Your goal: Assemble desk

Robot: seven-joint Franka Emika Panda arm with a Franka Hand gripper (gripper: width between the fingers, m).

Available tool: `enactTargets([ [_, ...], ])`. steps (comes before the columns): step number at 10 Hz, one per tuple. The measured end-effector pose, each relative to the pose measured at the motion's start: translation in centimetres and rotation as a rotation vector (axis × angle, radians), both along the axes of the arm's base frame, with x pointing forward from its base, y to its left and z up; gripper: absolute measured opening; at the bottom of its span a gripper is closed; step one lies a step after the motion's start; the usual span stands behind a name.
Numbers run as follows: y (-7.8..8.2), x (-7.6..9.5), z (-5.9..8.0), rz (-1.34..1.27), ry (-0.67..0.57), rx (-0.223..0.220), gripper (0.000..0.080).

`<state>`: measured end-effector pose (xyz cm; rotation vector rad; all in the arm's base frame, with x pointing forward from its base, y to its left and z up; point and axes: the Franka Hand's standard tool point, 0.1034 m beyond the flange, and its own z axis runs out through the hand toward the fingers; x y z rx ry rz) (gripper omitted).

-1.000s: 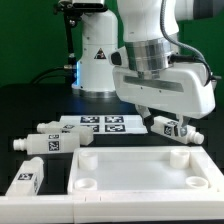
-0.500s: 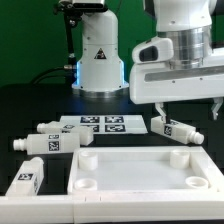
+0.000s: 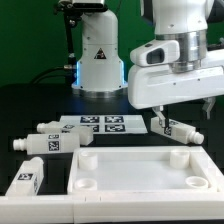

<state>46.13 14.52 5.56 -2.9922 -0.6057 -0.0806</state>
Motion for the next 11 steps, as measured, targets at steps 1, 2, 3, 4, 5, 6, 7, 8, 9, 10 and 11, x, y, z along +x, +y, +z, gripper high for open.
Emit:
enactTargets([
  [1,0.6,-1.1,-0.3,0.124,-0.013,-0.016,0.0649],
  [2,1.0,-1.9,-0.7,0.172,-0.041,-0.027,0.0649],
  [3,0.7,-1.6,-0.6,0.154,-0.085,-0.029,0.0649],
  [4,0.6,-1.7,-0.7,0.173,-0.080,-0.032,0.0649],
  [5,0.6,-1.7,-0.7,0.172,-0.080,-0.032,0.0649],
  [6,0.6,-1.9,-1.0,0.174,-0.084,-0.033,0.0649],
  [7,0.6,-3.1,-2.2,0.166,-0.088,-0.038,0.0649],
  [8,0.8,-4.3,-3.6,0.159,-0.079,-0.044,0.0649],
  [9,0.9,-4.8,-4.7,0.142,-0.063,-0.047,0.0649],
  [10,1.2,-5.0,-4.9,0.128,-0.061,-0.046,0.0649],
  [11,1.2,-5.0,-4.9,0.130,-0.061,-0.047,0.0649],
])
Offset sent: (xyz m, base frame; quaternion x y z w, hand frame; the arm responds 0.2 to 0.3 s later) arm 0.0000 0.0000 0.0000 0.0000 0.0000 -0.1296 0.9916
